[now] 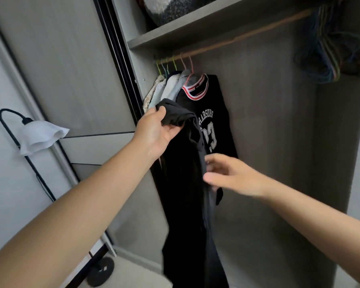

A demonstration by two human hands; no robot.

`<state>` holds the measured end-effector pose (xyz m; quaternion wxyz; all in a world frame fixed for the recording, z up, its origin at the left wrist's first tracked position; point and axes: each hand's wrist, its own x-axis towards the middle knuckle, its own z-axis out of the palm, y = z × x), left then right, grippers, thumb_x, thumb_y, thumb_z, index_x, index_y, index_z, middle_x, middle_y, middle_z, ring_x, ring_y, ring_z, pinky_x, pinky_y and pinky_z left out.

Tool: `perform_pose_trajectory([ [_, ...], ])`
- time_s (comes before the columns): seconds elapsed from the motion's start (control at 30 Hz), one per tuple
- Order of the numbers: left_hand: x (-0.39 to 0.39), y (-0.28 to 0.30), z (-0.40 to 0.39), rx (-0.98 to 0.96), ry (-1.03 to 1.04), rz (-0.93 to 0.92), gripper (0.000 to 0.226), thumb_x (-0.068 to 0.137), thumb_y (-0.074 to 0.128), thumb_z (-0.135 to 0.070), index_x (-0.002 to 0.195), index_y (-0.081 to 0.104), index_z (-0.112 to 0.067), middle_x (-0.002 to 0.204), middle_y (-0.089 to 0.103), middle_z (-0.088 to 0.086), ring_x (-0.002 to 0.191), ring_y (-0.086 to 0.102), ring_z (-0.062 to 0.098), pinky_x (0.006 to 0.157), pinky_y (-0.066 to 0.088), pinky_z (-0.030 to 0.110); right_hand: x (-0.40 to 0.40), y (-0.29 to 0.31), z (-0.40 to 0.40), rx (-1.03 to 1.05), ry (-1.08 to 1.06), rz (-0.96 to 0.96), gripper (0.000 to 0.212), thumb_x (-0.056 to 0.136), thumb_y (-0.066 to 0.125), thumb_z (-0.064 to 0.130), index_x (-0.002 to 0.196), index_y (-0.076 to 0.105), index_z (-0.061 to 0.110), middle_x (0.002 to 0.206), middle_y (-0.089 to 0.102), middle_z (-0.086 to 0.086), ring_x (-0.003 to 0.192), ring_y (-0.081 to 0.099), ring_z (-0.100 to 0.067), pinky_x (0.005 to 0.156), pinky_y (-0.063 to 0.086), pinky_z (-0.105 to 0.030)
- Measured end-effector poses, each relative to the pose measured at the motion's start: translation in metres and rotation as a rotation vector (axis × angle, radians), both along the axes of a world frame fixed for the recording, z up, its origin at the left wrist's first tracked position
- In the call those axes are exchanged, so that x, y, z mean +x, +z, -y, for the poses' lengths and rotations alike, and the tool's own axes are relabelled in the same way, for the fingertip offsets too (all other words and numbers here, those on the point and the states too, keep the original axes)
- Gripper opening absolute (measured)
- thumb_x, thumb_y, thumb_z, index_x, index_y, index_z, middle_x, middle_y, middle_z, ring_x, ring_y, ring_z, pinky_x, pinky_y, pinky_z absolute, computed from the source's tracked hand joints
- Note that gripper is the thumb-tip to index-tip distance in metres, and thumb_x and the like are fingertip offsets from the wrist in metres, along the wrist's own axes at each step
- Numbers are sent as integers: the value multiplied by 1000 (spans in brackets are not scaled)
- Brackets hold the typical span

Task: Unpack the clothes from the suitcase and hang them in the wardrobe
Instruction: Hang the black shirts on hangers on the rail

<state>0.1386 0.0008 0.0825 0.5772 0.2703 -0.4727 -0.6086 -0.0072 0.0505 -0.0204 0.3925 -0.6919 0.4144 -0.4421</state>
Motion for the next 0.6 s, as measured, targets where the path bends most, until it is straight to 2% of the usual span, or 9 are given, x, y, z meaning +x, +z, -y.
perform_pose_trajectory([
  [0.07,-1,-4,-4,-19,-34,50,31,99,32,-8,129,41,-2,98,60,10,89,63,21,69,53,35,13,-11,8,-43,-142,-155,23,83,64,14,103,59,5,98,65,-13,89,63,-23,81,52,-31],
  [0.13,3,-6,-6,-37,-49,101,20,99,33,-9,109,51,-7,92,60,7,79,63,18,76,55,36,17,-22,22,-20,-272,-118,15,84,56,6,91,56,-7,85,61,-22,79,56,-37,75,49,-39],
  [0.17,8,-5,-6,-44,-36,125,19,99,33,-9,99,52,-11,91,60,6,78,63,17,74,56,34,16,-24,27,34,-307,-19,9,83,48,1,82,53,-6,77,54,-20,71,50,-32,68,44,-36],
  [0.23,23,-4,-4,-54,34,185,21,100,32,-11,91,51,-15,92,60,2,78,62,15,67,54,32,11,-22,34,107,-351,162,18,83,38,-2,72,49,8,70,42,-11,66,39,-21,60,32,-29],
  [0.3,40,-4,1,-39,120,229,23,100,32,-12,88,51,-17,92,59,0,80,60,14,70,50,32,2,-14,34,51,-390,165,24,86,39,0,67,44,14,64,38,-4,61,34,-14,54,26,-27],
  [0.4,64,-6,9,10,220,173,23,100,32,-13,87,50,-19,92,59,-2,80,59,13,82,43,36,-12,5,27,-70,-252,-52,20,91,53,12,71,50,16,63,45,-1,54,39,-7,53,32,-21],
  [0.5,83,-6,16,48,303,116,27,100,32,-15,121,49,-18,113,59,0,94,59,16,91,39,37,-26,8,22,-2,-75,-527,10,87,61,15,87,60,5,77,59,-2,68,53,-4,60,42,-13],
  [0.57,90,-9,17,71,326,164,35,100,32,-17,134,41,-17,131,52,1,110,55,19,102,33,41,-34,4,26,-74,-188,-804,13,89,58,16,85,60,3,75,56,-5,69,51,-9,58,35,-16],
  [0.6,91,-10,18,81,326,206,36,100,32,-18,135,41,-18,134,51,0,113,53,20,106,28,44,-36,5,28,-116,-291,-817,14,90,55,15,83,59,3,67,51,-4,62,48,-7,56,32,-18],
])
